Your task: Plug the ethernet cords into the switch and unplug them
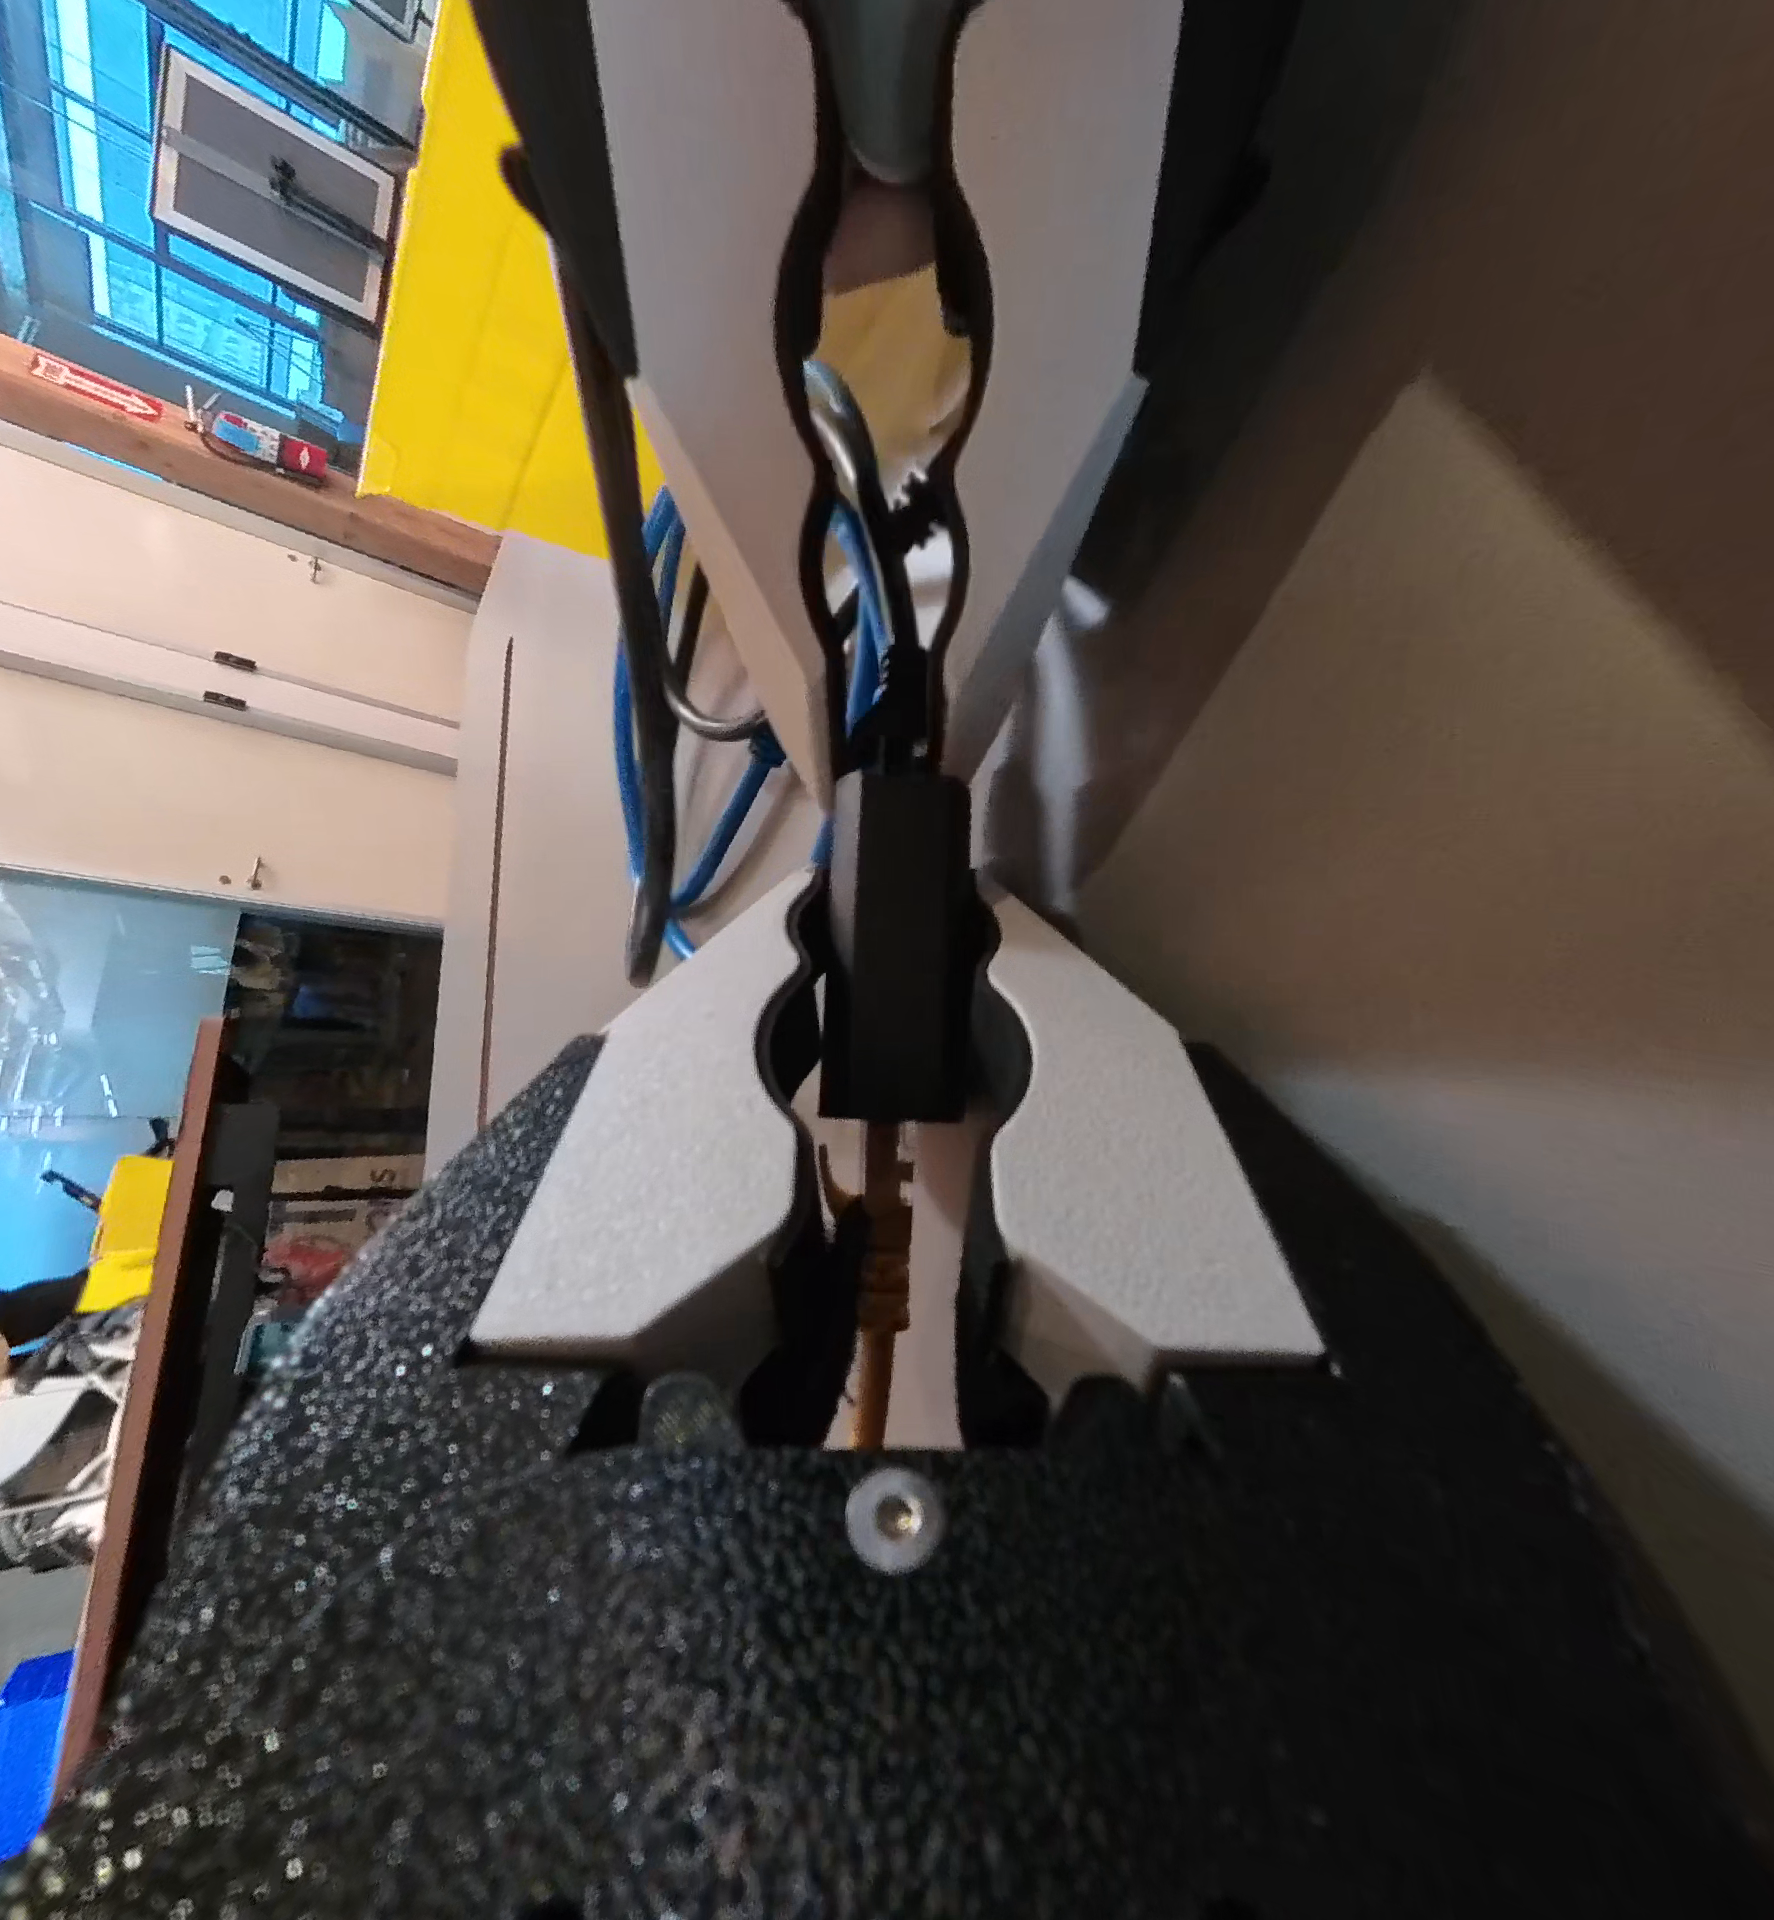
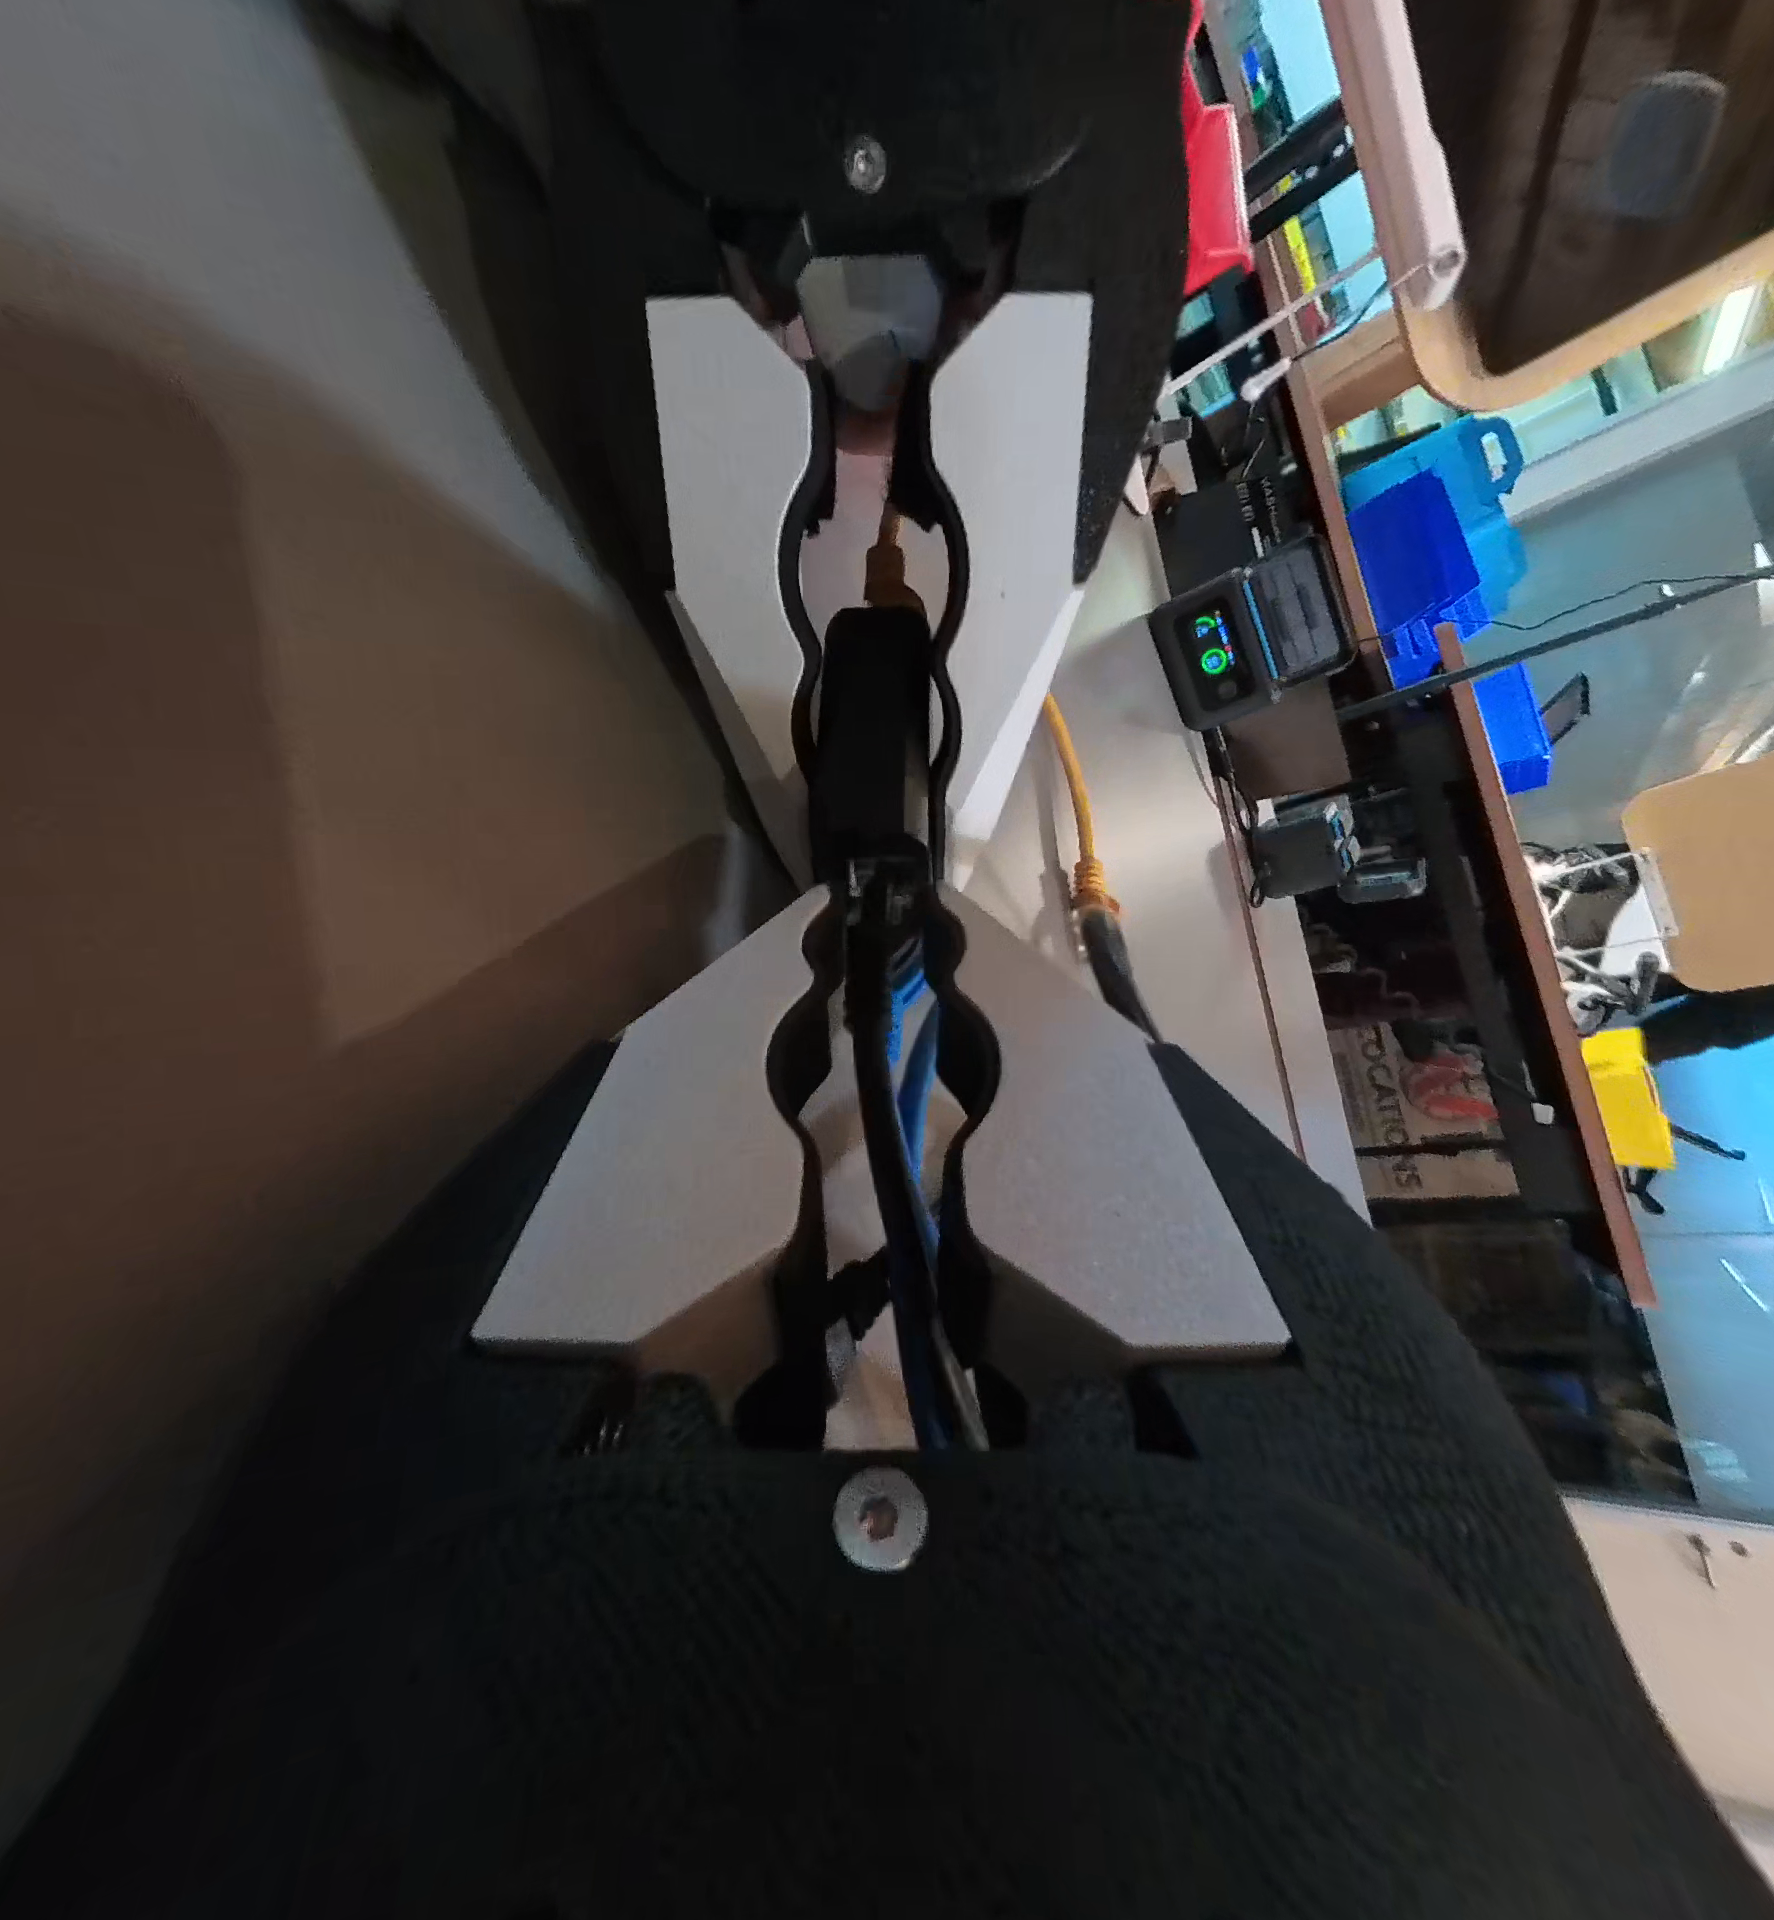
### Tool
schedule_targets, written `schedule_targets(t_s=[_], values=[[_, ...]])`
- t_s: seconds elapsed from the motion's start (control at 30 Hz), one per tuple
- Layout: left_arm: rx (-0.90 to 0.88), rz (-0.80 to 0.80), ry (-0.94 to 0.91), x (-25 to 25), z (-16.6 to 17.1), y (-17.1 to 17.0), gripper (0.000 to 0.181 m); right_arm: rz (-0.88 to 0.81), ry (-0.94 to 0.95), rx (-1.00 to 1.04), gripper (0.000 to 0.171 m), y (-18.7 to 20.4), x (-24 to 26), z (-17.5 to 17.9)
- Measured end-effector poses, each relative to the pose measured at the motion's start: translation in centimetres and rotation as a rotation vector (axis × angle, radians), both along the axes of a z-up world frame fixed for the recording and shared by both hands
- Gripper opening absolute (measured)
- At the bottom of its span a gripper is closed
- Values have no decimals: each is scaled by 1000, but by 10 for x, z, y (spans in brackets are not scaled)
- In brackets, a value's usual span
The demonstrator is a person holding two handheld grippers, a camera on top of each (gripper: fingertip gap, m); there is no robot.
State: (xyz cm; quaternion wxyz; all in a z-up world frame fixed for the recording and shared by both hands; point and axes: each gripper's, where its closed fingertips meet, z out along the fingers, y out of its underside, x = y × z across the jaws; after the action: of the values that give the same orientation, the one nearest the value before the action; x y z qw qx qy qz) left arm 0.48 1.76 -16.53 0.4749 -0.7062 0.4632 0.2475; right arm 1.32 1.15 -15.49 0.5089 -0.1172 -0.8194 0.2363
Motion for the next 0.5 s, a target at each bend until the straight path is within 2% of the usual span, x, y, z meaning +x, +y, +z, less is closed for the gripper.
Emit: schedule_targets(t_s=[0.2,0.37,0.5], values=[[-1,-21,-10,0,0,-1,22,14,-71,11,11,-2,0,0],[-28,-102,-67,8,1,-6,22,44,-175,70,12,-7,6,1],[-114,-179,-304,22,12,-16,22,111,-272,-166,12,-18,16,15]])
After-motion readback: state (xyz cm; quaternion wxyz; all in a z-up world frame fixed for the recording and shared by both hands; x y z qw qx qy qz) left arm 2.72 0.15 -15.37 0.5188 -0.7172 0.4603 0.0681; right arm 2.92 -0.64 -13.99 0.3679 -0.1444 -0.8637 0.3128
